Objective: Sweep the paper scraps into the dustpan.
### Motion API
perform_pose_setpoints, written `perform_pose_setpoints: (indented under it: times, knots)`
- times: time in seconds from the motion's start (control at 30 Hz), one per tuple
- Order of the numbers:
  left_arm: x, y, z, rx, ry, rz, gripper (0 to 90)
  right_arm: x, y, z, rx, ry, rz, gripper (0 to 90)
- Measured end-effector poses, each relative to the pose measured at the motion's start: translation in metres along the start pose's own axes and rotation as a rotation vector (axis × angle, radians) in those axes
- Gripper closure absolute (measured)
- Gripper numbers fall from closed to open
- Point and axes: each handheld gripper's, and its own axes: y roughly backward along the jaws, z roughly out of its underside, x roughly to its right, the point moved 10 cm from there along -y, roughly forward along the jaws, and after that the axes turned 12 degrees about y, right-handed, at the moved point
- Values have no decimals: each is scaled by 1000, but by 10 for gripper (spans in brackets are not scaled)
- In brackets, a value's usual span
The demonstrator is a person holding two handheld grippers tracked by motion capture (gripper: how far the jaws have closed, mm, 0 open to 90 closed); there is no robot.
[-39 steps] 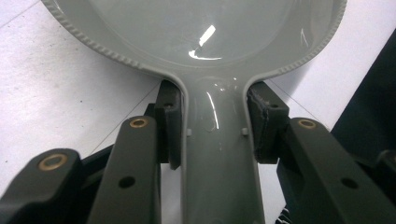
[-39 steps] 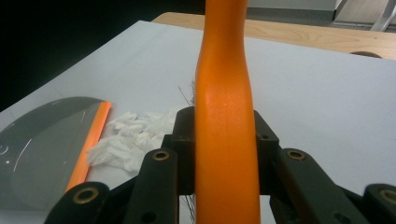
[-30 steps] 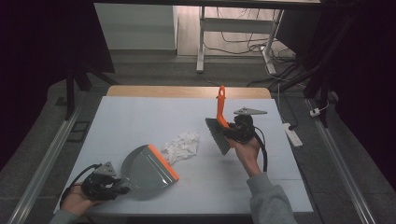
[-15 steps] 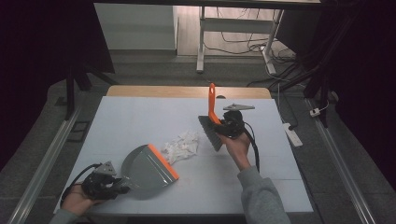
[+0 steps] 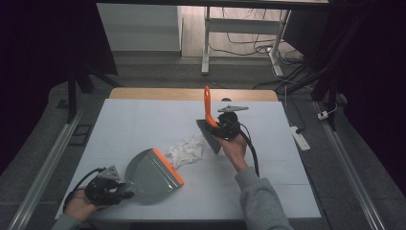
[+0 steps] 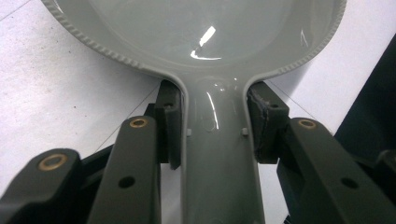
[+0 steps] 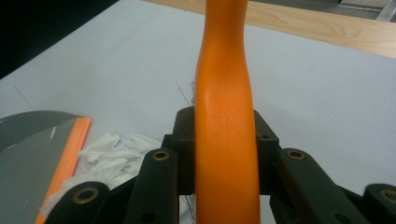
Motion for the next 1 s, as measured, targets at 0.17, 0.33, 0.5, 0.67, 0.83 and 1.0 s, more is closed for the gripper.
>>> perform_pose_setpoints:
  times: [0.17, 0.33, 0.5, 0.67, 0.83, 1.0]
  knots:
    - [1, -1, 0, -5, -7, 7, 618, 3, -12, 0, -34, 16, 17, 701]
    - [1, -2, -1, -5, -8, 12, 618, 7, -24, 4, -66, 14, 28, 702]
    - [1, -3, -2, -5, -8, 14, 618, 14, -33, 8, -87, 4, 48, 702]
    - [2, -3, -2, -5, -9, 15, 618, 17, -40, 6, -112, 4, 58, 702]
    - [1, -4, -3, -4, -9, 17, 618, 12, -47, 5, -130, 13, 52, 703]
    - [1, -4, -3, -5, -10, 17, 618, 9, -51, 7, -152, 10, 42, 704]
